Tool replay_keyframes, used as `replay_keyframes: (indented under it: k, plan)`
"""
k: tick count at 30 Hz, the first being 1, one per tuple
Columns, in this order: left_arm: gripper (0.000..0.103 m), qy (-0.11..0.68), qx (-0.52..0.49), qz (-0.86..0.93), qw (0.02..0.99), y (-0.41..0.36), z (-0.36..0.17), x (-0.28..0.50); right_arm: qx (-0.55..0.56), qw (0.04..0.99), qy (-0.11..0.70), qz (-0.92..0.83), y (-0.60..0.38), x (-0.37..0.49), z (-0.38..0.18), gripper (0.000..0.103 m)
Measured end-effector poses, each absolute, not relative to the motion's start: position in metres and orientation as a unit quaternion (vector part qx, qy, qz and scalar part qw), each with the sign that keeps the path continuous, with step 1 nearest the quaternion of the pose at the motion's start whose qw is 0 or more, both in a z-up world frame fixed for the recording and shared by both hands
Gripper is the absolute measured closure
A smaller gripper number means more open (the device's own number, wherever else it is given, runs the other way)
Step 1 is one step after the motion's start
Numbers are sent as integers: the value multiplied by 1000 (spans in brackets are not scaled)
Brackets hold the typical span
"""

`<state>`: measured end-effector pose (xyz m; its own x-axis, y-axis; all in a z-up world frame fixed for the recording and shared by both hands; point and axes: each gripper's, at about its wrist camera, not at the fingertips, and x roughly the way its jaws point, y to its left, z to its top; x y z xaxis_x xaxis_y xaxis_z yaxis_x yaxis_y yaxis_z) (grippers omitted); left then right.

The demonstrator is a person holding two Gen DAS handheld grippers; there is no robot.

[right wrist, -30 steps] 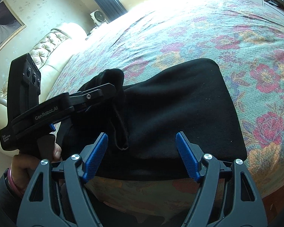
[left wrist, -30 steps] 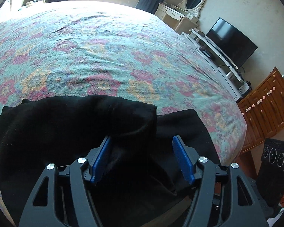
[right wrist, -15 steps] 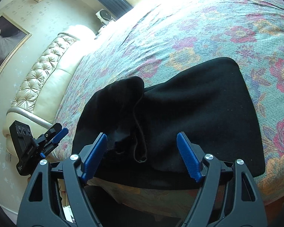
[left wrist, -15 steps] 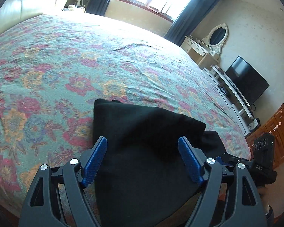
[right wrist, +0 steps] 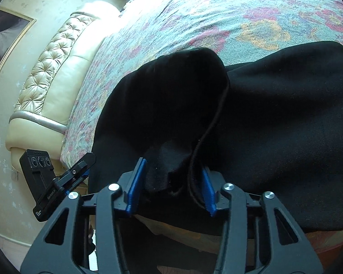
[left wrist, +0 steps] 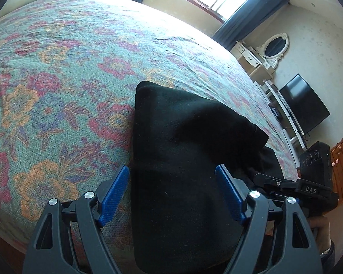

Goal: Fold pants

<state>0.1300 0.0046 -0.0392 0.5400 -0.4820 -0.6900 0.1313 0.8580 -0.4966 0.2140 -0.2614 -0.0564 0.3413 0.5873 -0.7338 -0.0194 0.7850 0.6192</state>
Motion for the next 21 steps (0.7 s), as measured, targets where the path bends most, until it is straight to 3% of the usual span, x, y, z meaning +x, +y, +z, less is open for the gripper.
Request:
replay_keyframes:
  k: [1,3,13,21]
  plan:
    - [26,446,-195,-179,855,4,-39,130,260,776,541,195,-262,215,-57,85]
    - [26,446,-194,-178,856,3,-39,129,270,774,537,199,-270,215,-55,89]
    - [25,426,-234,-190,853,6,-28,125,235,819,490,185,-325,193,4,91]
    - [25,446,-212,-221,841,-30,-39,122,249,819,499,134,-384,175,-11,91]
